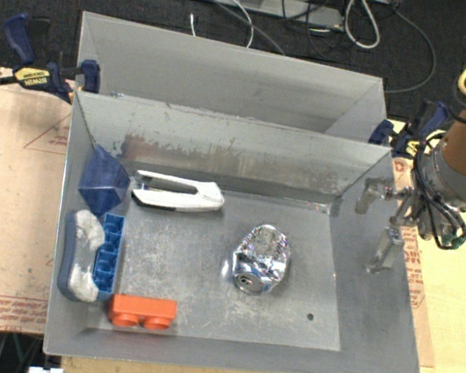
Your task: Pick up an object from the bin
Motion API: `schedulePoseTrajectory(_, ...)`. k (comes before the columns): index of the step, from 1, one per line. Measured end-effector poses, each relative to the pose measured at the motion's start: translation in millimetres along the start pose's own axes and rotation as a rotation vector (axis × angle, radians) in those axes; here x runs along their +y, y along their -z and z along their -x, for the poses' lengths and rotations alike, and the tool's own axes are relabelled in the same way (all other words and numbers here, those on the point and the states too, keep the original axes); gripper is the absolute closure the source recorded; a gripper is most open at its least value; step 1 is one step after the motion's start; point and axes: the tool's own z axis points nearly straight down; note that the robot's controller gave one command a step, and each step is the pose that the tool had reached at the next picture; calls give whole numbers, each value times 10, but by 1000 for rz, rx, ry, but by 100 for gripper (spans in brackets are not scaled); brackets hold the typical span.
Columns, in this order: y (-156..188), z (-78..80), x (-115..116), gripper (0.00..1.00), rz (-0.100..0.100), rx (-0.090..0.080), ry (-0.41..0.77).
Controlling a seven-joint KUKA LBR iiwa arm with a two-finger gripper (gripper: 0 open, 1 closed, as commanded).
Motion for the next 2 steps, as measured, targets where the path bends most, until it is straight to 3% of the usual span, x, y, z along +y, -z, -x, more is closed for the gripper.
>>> schedulePoseTrajectory(1, -656, 104, 32, 0, 2, 1, 202)
schedulePoseTrajectory(2, -727, -96, 311, 0, 1, -3, 113)
